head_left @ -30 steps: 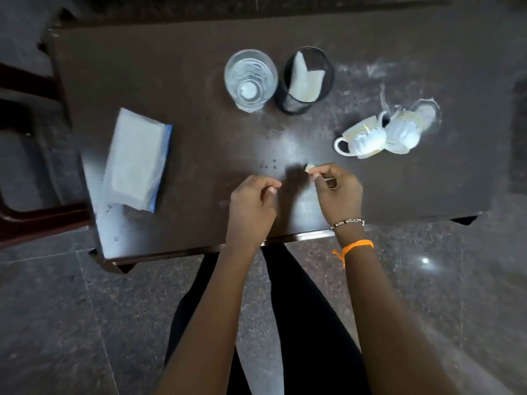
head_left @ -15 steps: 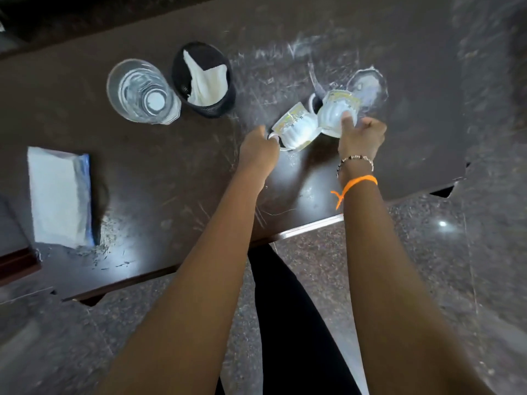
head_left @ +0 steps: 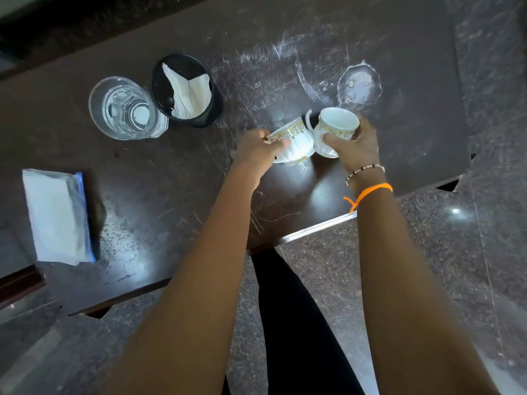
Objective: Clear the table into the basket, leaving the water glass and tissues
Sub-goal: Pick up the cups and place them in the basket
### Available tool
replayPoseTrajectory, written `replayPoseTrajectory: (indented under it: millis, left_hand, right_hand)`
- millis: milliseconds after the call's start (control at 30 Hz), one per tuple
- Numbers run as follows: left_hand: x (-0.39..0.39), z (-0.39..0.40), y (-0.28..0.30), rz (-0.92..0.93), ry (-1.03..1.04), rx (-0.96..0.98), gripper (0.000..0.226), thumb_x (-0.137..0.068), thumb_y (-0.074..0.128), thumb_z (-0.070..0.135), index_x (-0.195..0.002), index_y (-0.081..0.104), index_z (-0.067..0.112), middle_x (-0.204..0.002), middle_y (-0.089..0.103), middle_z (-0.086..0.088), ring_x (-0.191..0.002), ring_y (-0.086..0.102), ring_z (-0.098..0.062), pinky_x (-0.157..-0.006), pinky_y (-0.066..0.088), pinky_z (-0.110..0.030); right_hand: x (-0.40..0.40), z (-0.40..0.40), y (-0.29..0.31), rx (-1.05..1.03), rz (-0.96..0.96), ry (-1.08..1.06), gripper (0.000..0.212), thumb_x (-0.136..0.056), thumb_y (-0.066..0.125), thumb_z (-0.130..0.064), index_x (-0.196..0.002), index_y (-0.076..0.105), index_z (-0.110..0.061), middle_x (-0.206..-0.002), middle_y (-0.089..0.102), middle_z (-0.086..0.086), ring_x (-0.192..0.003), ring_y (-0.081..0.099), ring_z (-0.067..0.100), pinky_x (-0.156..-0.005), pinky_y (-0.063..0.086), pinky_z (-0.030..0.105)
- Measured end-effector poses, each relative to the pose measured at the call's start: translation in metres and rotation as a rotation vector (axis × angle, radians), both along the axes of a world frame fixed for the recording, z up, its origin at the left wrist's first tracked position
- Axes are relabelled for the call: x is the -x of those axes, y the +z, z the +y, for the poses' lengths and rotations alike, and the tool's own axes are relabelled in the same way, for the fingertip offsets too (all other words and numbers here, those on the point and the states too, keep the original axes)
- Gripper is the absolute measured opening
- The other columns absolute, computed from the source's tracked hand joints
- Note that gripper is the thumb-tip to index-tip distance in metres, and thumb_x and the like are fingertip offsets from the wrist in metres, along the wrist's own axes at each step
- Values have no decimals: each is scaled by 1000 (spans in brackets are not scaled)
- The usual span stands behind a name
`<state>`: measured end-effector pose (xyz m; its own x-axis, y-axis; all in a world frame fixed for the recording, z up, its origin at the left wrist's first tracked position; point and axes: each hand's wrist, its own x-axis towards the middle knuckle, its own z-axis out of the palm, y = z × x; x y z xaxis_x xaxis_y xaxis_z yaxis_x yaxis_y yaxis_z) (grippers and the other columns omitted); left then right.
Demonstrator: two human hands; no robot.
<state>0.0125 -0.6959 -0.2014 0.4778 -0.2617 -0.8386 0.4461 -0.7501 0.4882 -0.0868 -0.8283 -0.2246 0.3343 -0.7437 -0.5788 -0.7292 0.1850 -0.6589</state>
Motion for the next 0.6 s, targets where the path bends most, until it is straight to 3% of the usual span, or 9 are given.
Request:
replayPoseTrajectory:
  millis: [67,100,233,367,433,500,600]
  left_hand:
    - [4,-2,0,-51,-43,-32,49,-84,68,26,-127,53,9,-129,57,-11,-121,49,-26,-100,42,-37]
    - [7,-3,0,-71,-62,-32,52,-82,71,24,-127,52,8,-129,57,-12,-120,51,-26,-102,42,-38]
    - [17,-2,3,-131,-77,-18,57,-77,75,18,-127,49,7,-125,59,-12,-113,56,-25,-98,45,-36]
    - [21,4,0,-189,-120,-45,54,-78,74,16,-126,50,12,-118,63,-11,-99,59,-19,-81,45,-23]
    - [23,4,-1,-208,-111,-55,47,-81,69,15,-125,52,14,-115,65,-12,-93,60,-18,-77,45,-21]
    - [24,3,0,-246,-100,-71,40,-84,64,14,-123,55,16,-115,65,-13,-100,61,-22,-83,46,-26]
    - [26,7,4,-345,-84,-79,37,-83,64,16,-119,59,19,-104,70,-5,-104,60,-23,-87,40,-24]
  right_hand:
    - [7,6,0,147,48,75,62,-59,79,-6,-114,50,-3,-115,49,12,-109,51,28,-96,43,29]
    - [10,11,0,213,58,91,65,-57,80,-8,-113,48,-2,-111,44,8,-110,48,28,-94,39,24]
    - [18,28,3,304,102,-55,72,-55,83,-14,-111,42,4,-115,45,19,-110,42,32,-85,32,19]
    - [26,31,5,275,142,-90,78,-59,83,-25,-114,37,5,-122,38,21,-114,38,33,-98,37,31]
    - [30,36,6,288,135,-49,74,-63,81,-23,-114,36,7,-122,38,23,-115,38,34,-95,35,29]
    - [32,41,6,284,118,-16,68,-68,79,-22,-113,38,6,-122,42,24,-113,41,32,-88,34,24]
    - [34,42,8,181,120,-54,45,-80,68,-28,-108,42,-3,-114,56,22,-99,58,36,-89,46,39]
